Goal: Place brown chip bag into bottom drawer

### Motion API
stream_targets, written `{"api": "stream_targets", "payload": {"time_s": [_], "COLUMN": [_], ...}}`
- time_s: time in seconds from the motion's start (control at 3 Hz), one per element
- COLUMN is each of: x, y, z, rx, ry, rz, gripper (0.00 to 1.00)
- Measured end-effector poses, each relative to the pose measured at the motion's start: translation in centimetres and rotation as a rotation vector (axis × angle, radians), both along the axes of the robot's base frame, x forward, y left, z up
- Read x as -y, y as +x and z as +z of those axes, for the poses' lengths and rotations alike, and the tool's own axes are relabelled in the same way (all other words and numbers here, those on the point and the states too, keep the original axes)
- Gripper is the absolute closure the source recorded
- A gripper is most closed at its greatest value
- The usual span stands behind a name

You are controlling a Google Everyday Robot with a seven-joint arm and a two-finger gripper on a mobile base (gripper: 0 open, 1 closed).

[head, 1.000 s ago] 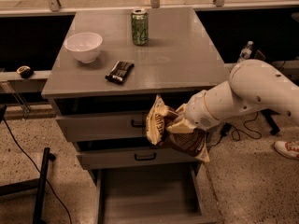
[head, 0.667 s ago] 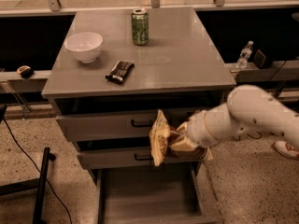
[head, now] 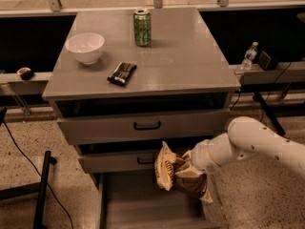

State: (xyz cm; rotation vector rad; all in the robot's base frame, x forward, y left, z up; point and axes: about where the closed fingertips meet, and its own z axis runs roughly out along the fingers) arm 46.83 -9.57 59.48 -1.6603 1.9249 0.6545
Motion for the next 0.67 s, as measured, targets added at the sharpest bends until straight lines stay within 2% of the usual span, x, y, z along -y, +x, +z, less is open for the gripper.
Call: {"api": "stream_targets", "payload": {"time_s": [0.33,0.67], "x": [-0.5,-0.8], "y": [-0.2,-0.2], "z": [-0.1,-5.9], "rx": [-0.006,-0.022], "ry": [0.036,0.048], "rz": [0.031,0.028], "gripper": [1.0,1.0]}}
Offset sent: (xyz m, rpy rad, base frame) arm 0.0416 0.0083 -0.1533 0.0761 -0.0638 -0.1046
